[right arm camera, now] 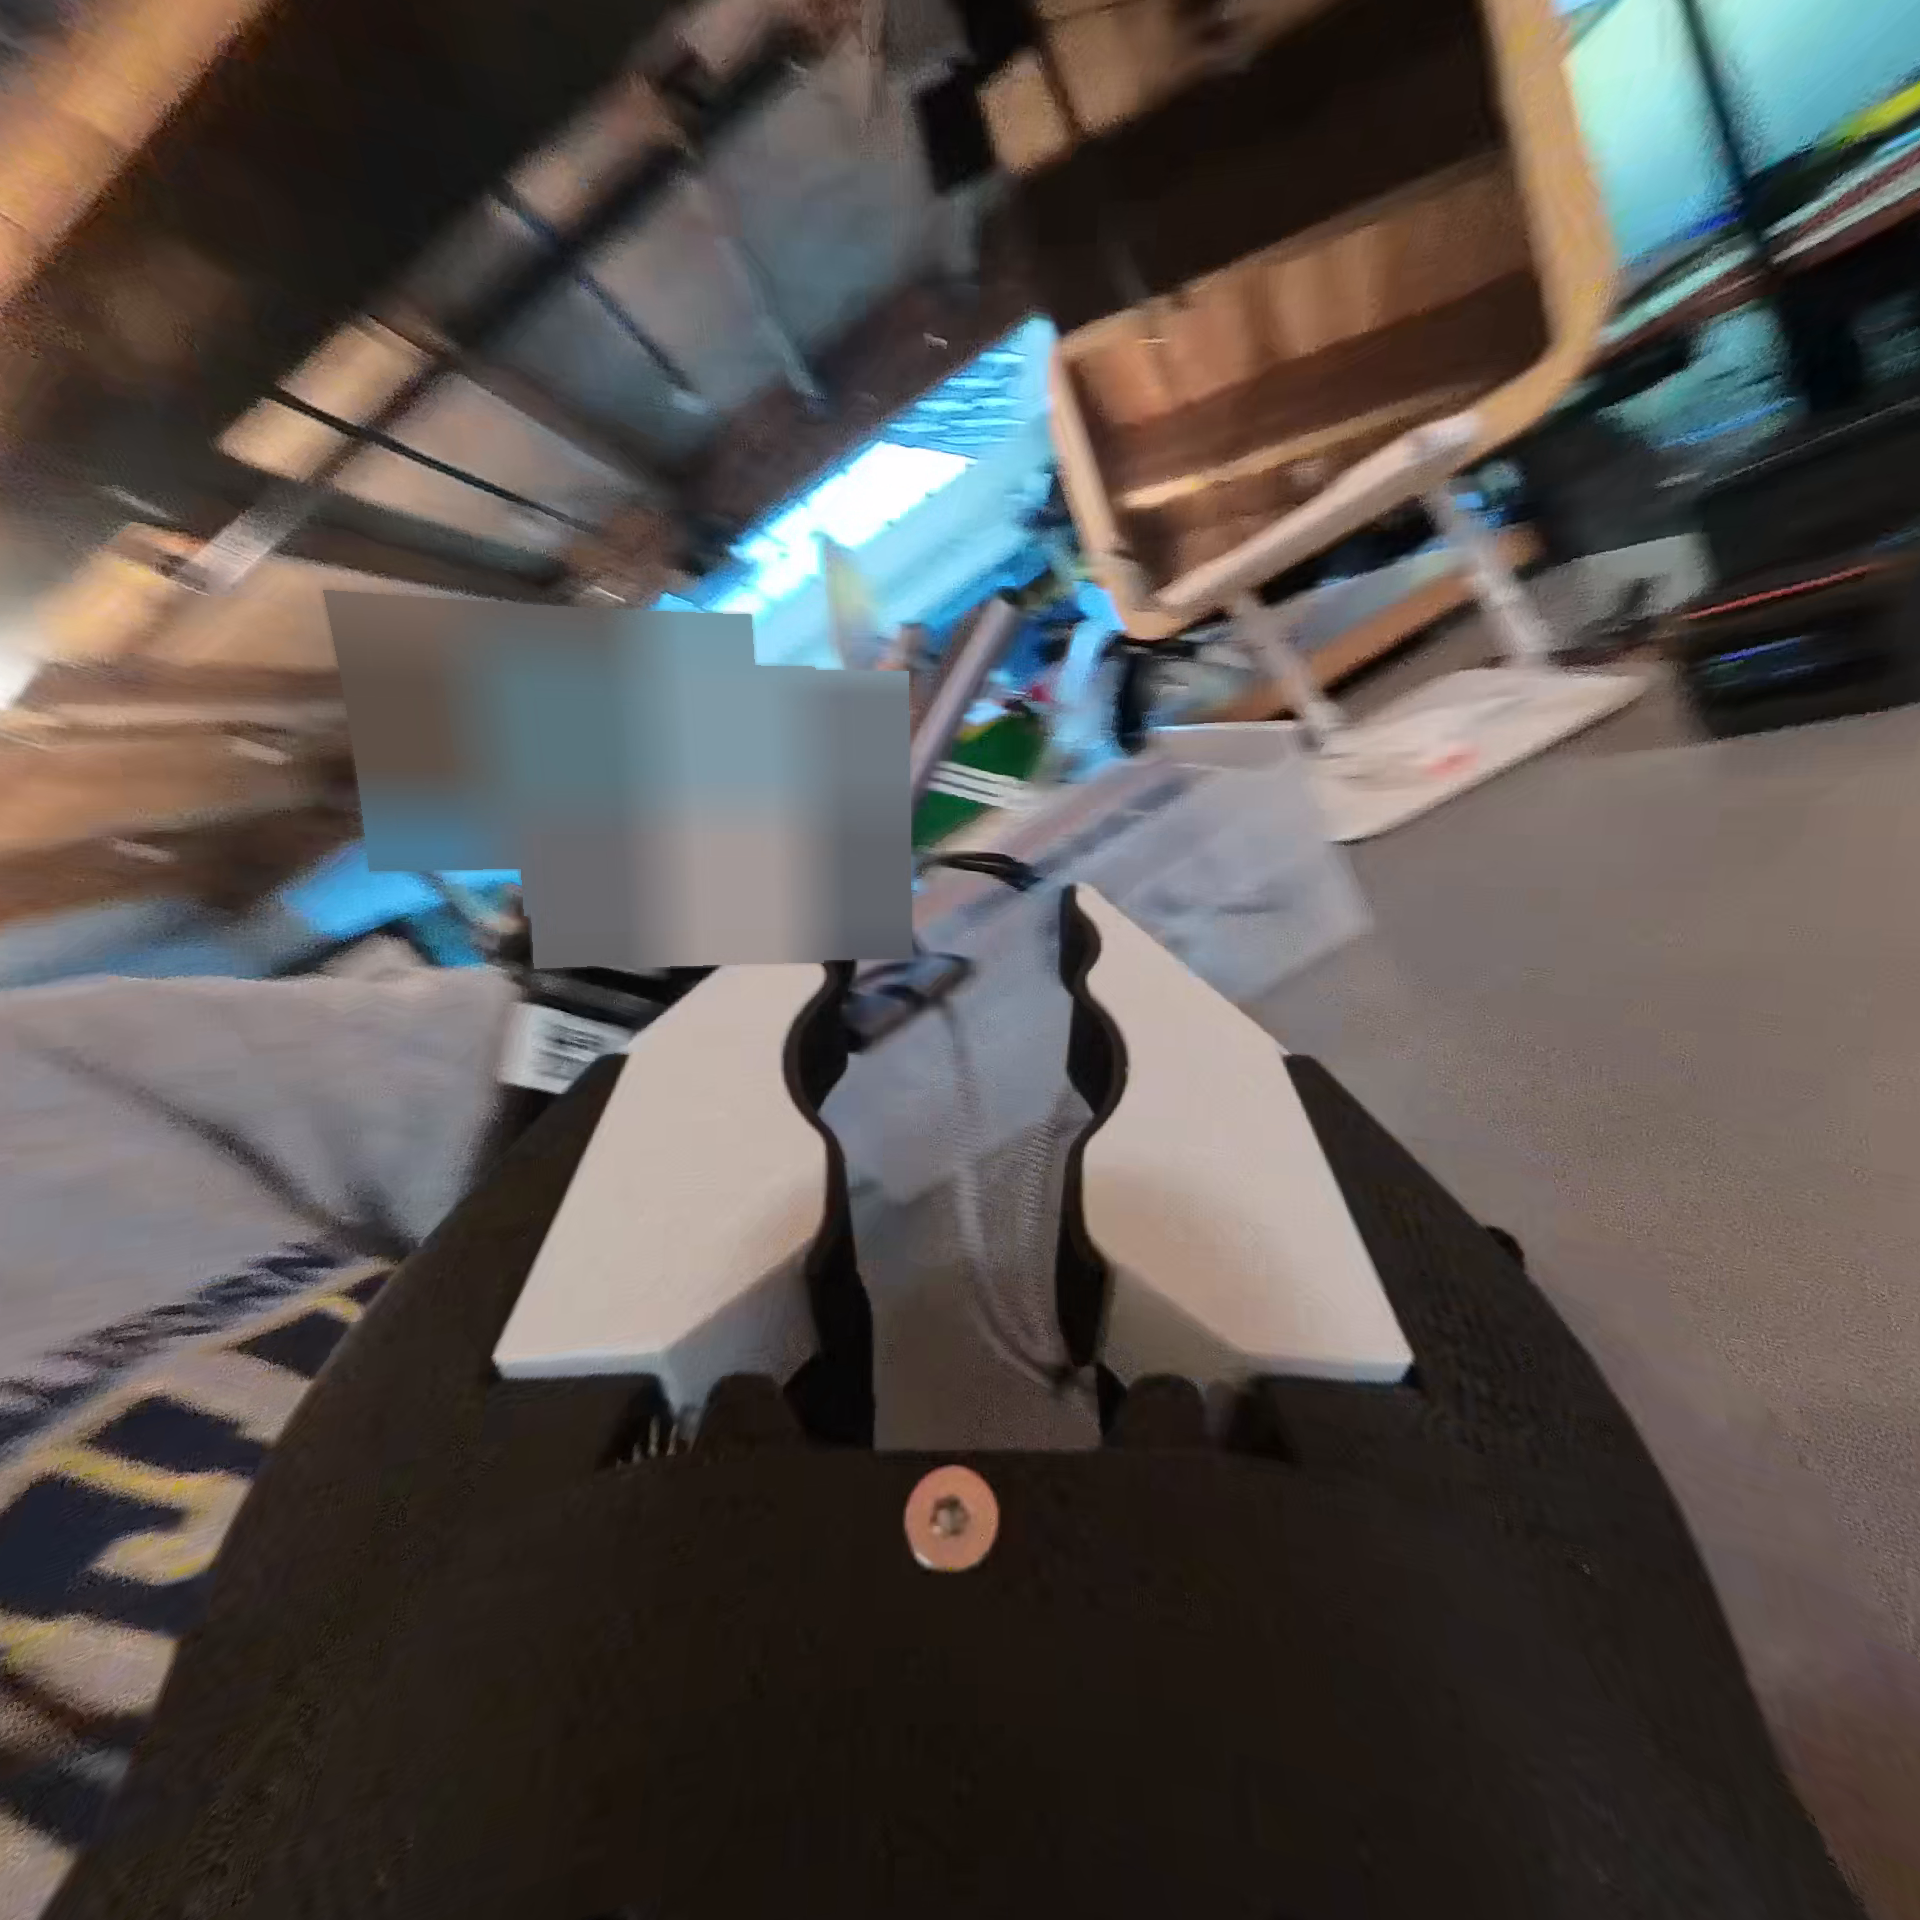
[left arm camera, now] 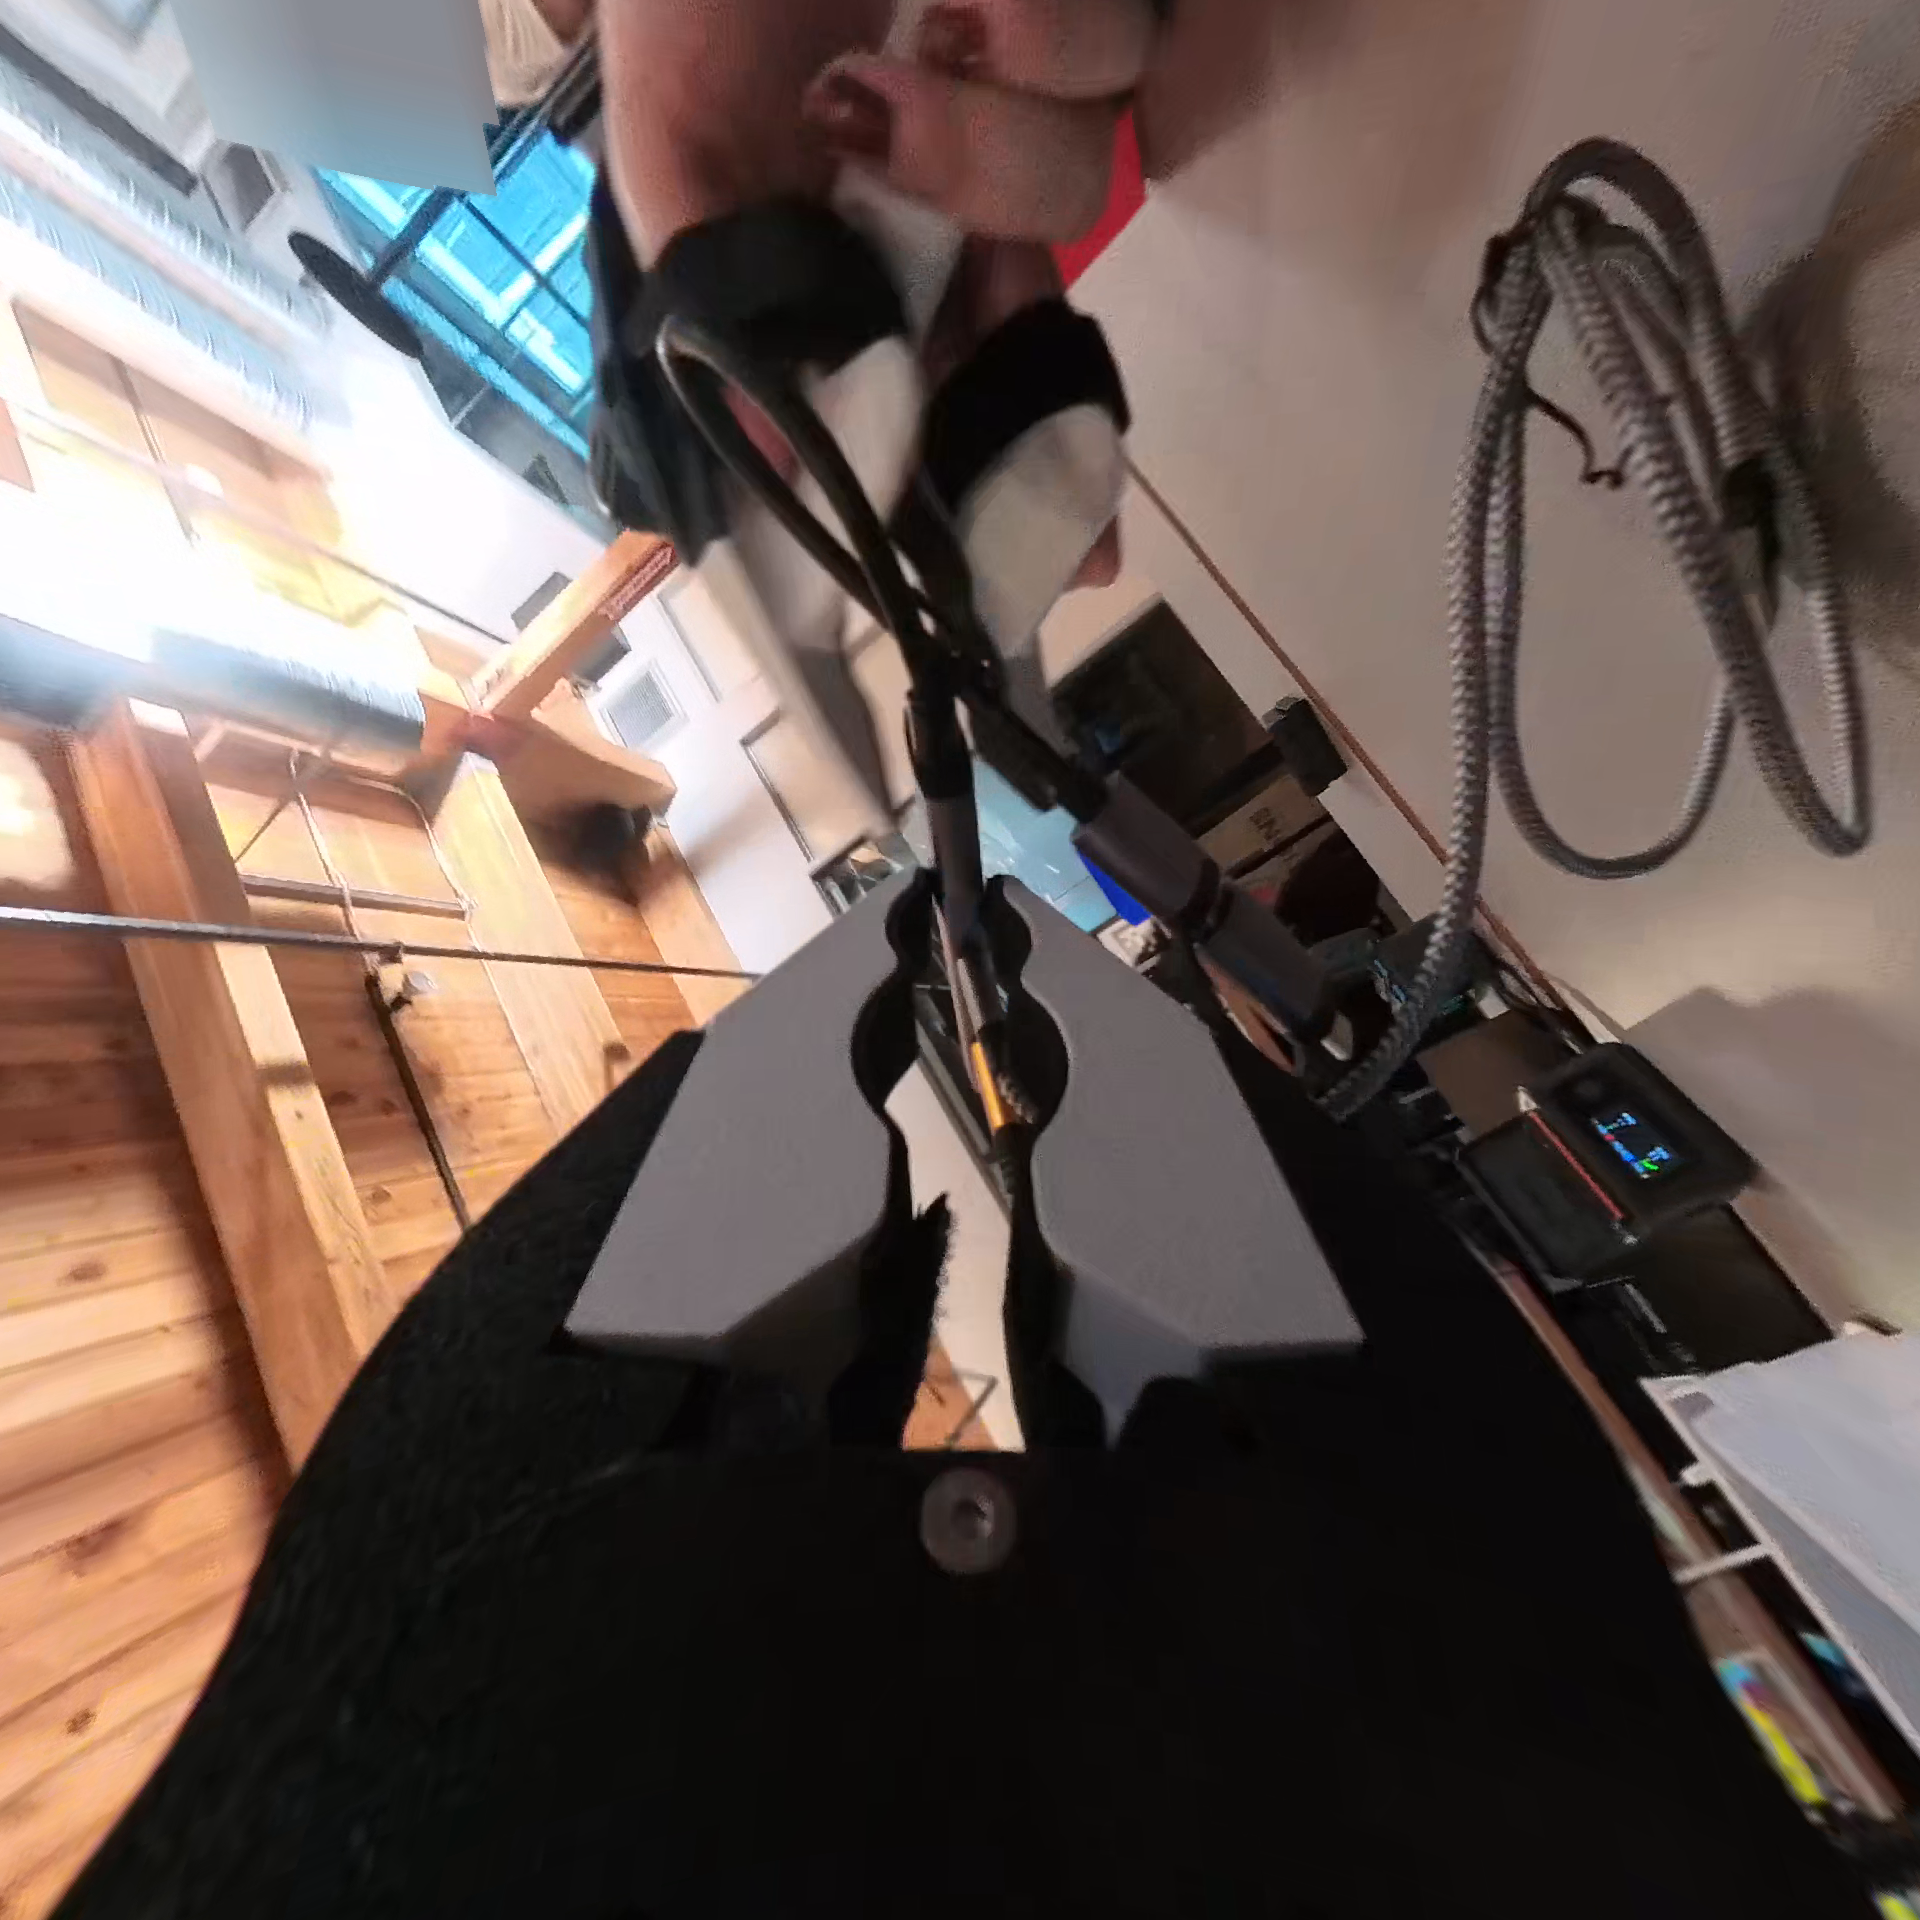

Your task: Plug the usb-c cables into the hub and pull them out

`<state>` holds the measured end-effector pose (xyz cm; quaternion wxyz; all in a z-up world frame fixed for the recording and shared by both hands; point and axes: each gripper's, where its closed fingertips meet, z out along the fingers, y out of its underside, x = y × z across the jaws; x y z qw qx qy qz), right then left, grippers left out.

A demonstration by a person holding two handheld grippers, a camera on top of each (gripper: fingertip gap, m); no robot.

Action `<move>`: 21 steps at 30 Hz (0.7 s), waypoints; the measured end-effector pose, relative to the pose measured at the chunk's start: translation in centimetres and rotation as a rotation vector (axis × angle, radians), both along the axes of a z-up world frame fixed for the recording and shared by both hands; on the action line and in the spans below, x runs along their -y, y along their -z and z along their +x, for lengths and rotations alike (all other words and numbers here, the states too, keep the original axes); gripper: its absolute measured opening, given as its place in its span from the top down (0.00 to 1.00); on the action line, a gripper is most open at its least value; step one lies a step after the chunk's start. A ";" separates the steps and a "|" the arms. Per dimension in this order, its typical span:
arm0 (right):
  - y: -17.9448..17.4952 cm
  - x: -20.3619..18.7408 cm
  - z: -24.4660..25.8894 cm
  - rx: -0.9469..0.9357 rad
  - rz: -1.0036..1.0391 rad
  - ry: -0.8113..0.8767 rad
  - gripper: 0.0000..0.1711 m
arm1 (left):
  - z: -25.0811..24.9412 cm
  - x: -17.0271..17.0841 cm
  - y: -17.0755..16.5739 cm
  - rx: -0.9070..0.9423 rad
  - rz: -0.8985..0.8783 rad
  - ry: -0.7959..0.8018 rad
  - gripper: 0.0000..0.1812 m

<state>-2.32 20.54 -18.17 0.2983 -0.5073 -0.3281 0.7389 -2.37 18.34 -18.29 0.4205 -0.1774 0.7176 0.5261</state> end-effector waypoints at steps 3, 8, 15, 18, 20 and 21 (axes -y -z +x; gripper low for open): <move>-0.5 0.7 0.5 -0.036 -0.107 -0.111 0.75 | 0.7 0.7 1.0 -0.089 0.023 0.035 0.96; -0.5 2.6 0.4 -0.034 -0.187 -0.266 0.79 | 2.2 2.1 2.2 -0.159 0.037 0.098 0.96; -0.1 3.5 0.0 -0.001 -0.175 -0.306 0.84 | 2.7 2.4 2.7 -0.092 0.013 0.094 0.96; 0.9 3.5 -0.6 0.051 -0.123 -0.275 0.95 | 2.8 2.5 3.3 -0.074 -0.010 0.087 0.95; 1.2 3.4 -0.6 0.068 -0.060 -0.246 0.95 | 2.1 2.4 4.3 -0.008 -0.140 0.025 0.92; 1.3 3.3 -0.6 0.074 -0.015 -0.218 0.95 | 1.7 2.5 4.6 0.057 -0.225 -0.009 0.85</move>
